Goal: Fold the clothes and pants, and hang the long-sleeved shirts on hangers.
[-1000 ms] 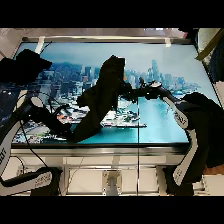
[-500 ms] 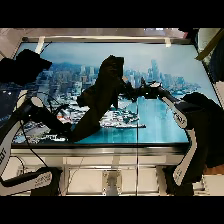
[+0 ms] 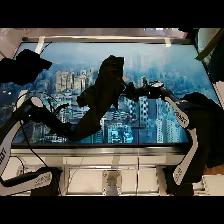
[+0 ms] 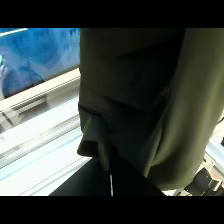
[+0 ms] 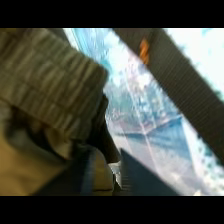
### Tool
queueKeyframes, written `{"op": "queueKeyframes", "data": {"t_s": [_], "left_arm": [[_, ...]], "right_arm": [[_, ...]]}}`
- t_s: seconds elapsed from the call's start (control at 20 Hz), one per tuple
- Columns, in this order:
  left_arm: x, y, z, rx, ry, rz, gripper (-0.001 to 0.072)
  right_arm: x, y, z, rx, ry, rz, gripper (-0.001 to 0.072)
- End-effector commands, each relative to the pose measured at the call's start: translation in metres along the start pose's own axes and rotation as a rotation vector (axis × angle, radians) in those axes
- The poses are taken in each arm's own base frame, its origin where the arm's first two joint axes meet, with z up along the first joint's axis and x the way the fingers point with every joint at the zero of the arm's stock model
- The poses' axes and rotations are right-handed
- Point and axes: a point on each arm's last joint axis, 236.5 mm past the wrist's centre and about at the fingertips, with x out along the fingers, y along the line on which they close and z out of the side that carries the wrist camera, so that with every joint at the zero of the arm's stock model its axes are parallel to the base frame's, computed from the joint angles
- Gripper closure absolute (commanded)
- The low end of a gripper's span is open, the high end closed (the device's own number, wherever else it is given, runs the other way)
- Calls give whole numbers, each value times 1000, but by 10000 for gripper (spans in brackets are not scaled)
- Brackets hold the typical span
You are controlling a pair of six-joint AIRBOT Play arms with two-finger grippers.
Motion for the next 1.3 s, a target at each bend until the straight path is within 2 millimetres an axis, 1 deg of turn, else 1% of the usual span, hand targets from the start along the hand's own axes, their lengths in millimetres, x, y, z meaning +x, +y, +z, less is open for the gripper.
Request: {"op": "queueKeyframes", "data": {"t_s": [0.0, 0.1, 0.15, 0.2, 0.25, 0.3, 0.4, 0.55, 0.7, 0.75, 0.8, 0.9, 1.0, 1.15, 1.2, 1.25], "left_arm": [[0, 0, 0, 0, -1, 0, 694], [0, 0, 0, 0, -1, 0, 694], [0, 0, 0, 0, -1, 0, 695], [0, 0, 0, 0, -1, 0, 694], [0, 0, 0, 0, -1, 0, 694], [0, 0, 0, 0, -1, 0, 694], [0, 0, 1, 0, -3, 1, 694], [0, 0, 1, 0, -3, 1, 695], [0, 0, 1, 0, -2, 1, 694], [0, 0, 1, 0, -2, 1, 694], [0, 0, 1, 0, -2, 0, 695], [0, 0, 1, 0, -2, 0, 694], [0, 0, 1, 0, -3, 0, 694], [0, 0, 1, 0, -3, 0, 694], [0, 0, 1, 0, -3, 1, 694], [0, 0, 1, 0, -3, 1, 694]], "right_arm": [[-13, -2, 12, 12, -21, 9, 665], [-5, -1, 5, -20, -8, 1, 652], [0, 0, 1, -44, -9, -7, 609], [6, 0, -1, -52, -12, -16, 504], [10, 1, -4, -56, -8, -19, 361], [12, 1, -7, -59, -2, -20, 356], [15, 2, -10, -57, 0, -22, 375], [20, 3, -6, -46, -31, -28, 379], [28, 3, -3, -55, -61, -39, 389], [30, 3, -1, -59, -61, -37, 446], [34, 7, 0, -67, -56, -31, 453], [43, 21, -5, -102, -22, -10, 443], [52, 37, -4, -131, -15, 9, 444], [59, 44, 0, -106, -15, 19, 456], [61, 45, 1, -109, -15, 22, 548], [63, 46, 2, -117, -18, 22, 688]]}}
